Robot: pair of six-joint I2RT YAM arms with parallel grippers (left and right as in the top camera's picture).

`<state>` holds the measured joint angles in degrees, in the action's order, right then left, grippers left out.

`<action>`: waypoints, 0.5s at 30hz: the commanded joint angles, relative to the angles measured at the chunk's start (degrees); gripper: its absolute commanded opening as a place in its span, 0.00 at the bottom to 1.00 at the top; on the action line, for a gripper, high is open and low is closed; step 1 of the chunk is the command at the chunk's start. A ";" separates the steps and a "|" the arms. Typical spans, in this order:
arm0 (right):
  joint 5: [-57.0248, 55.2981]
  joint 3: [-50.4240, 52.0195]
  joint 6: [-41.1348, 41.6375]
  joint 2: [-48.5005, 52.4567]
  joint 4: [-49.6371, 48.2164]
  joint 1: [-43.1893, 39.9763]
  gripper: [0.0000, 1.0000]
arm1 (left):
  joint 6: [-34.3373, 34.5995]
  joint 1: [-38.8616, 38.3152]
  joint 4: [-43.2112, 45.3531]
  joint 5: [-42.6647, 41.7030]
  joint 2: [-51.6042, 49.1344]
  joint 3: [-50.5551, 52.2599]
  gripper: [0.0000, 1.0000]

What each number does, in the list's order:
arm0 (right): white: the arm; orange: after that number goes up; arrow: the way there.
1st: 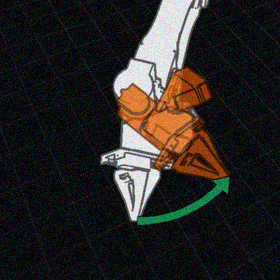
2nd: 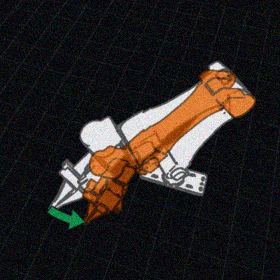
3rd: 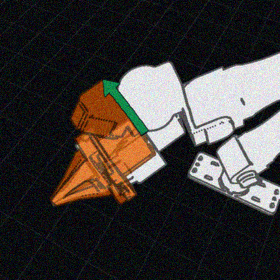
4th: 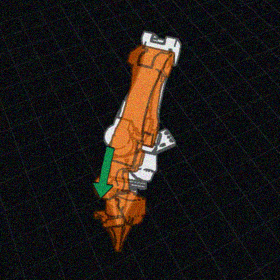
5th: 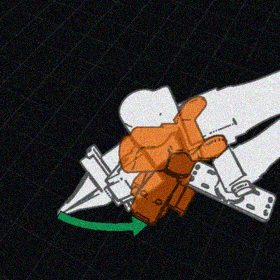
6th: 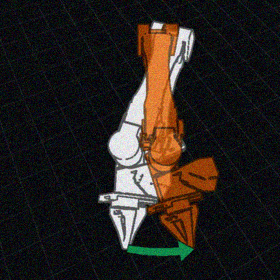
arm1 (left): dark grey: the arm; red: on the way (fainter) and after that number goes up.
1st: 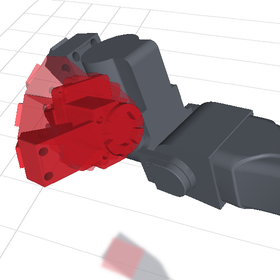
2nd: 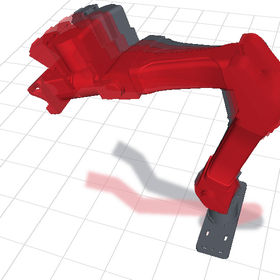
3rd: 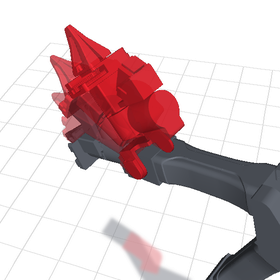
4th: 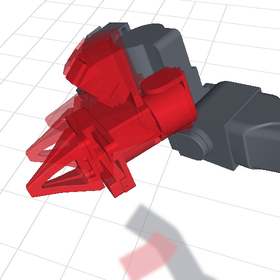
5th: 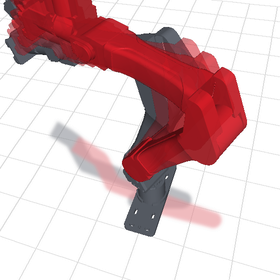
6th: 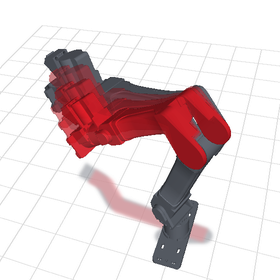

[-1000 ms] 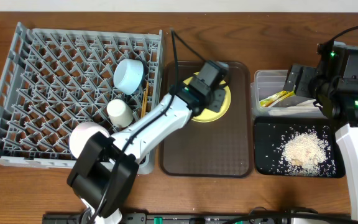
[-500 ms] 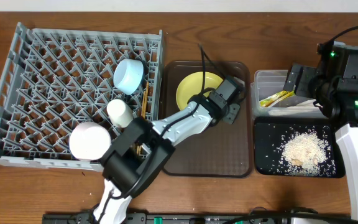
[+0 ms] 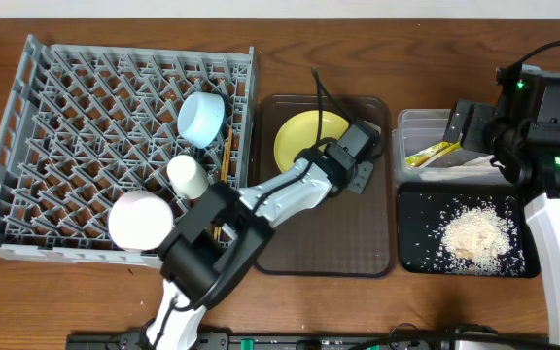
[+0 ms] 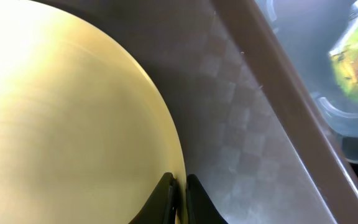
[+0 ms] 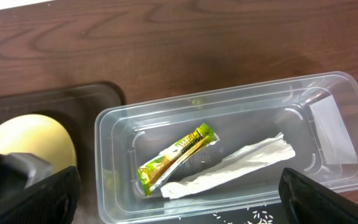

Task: Sort waste into correct bins and load items into the dishwasher
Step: 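Lift the yellow plate with the left gripper and stand it in the rack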

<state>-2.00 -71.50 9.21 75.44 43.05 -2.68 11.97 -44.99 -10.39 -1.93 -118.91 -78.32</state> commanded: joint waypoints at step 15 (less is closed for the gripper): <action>-0.55 -0.48 0.59 0.22 0.09 -0.35 0.99 | 12.26 30.73 -17.05 -44.22 42.16 -0.24 0.07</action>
<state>-2.00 -71.50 9.21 75.48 43.05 -2.68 20.56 -21.10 -26.11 -26.41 -74.83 -79.26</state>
